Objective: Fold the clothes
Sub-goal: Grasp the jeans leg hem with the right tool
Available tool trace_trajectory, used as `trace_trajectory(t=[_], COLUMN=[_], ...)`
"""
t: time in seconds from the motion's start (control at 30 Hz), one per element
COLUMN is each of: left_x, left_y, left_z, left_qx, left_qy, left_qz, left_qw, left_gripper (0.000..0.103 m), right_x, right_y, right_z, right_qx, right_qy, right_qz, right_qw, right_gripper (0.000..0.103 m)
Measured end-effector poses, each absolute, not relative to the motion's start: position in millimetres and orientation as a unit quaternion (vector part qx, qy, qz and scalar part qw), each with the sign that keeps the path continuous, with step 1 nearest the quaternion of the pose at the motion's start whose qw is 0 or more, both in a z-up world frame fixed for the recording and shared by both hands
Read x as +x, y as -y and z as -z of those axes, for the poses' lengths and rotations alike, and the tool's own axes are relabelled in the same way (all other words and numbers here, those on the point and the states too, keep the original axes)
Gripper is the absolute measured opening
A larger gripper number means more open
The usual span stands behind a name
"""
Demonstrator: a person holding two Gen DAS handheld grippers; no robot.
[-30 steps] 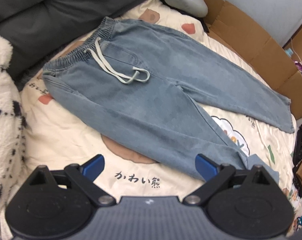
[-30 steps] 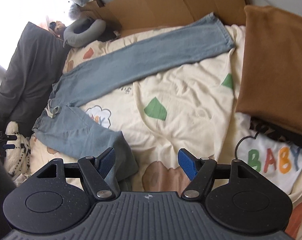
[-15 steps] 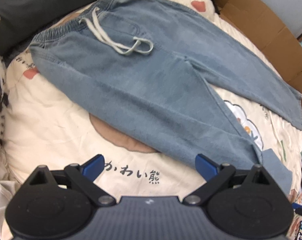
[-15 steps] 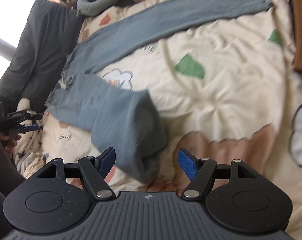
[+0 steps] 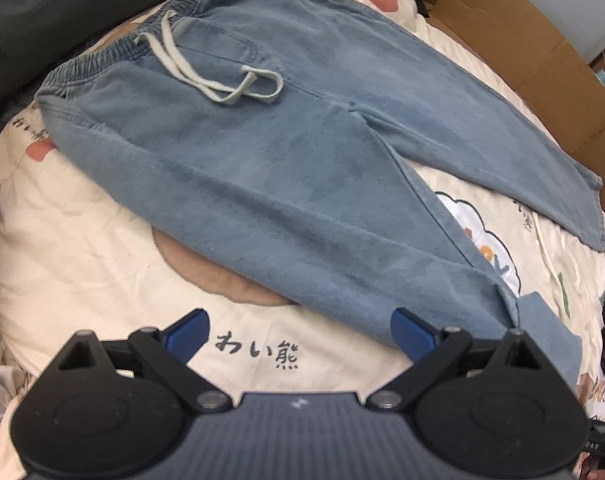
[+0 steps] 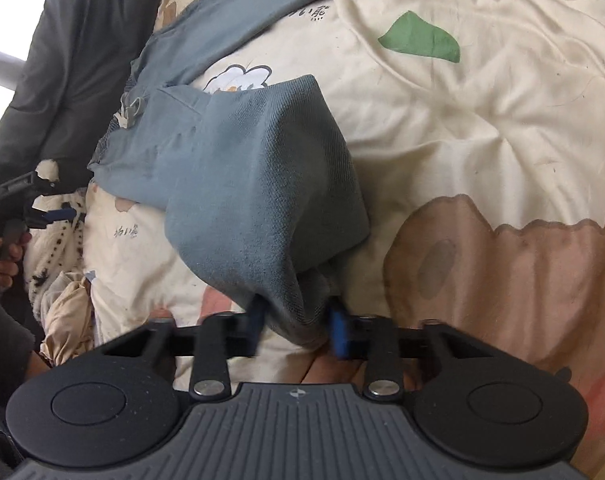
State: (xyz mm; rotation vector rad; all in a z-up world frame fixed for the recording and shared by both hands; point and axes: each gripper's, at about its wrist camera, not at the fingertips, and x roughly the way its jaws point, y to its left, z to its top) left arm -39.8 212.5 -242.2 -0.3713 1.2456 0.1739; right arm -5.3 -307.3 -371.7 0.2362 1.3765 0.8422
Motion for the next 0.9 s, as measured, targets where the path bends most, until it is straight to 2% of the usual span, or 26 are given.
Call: trace_trajectory(t=[0.03,0.07,0.13,0.47,0.9], left_x=[-38.9,-37.9,-36.1,-23.4,-1.7], left_y=[-211.4,-210.4,-209.5,-214.2,-233.7], left_z=[241.0,239.8,238.5,240.8,269.5], left_qx=[-0.171,-0.17,-0.171,-0.203,-0.28], left_qy=[-0.578,-0.578,-0.576,-0.558,-0.538], left_qz=[-0.08,-0.079,-0.079,-0.083,-0.11], left_qw=[0.794,0.795,0.796,0.8,0.788], left_gripper=[0.098,0.098,0.098,0.098,0.098], right_x=[-4.9,-4.3,-3.0,8.9,15.7], right_y=[308.0,309.4,314.6,351.2,377.6], right_z=[369.4,366.3,356.5,286.7,250.2], right_qx=[0.102,0.1,0.098,0.068,0.015], right_qy=[-0.611,-0.608,-0.599,-0.572,-0.592], right_qz=[-0.377,-0.378,-0.377,-0.363,-0.323], right_qw=[0.688,0.691,0.7,0.733,0.738], right_gripper=[0.012,0.008,0.006,0.004,0.003])
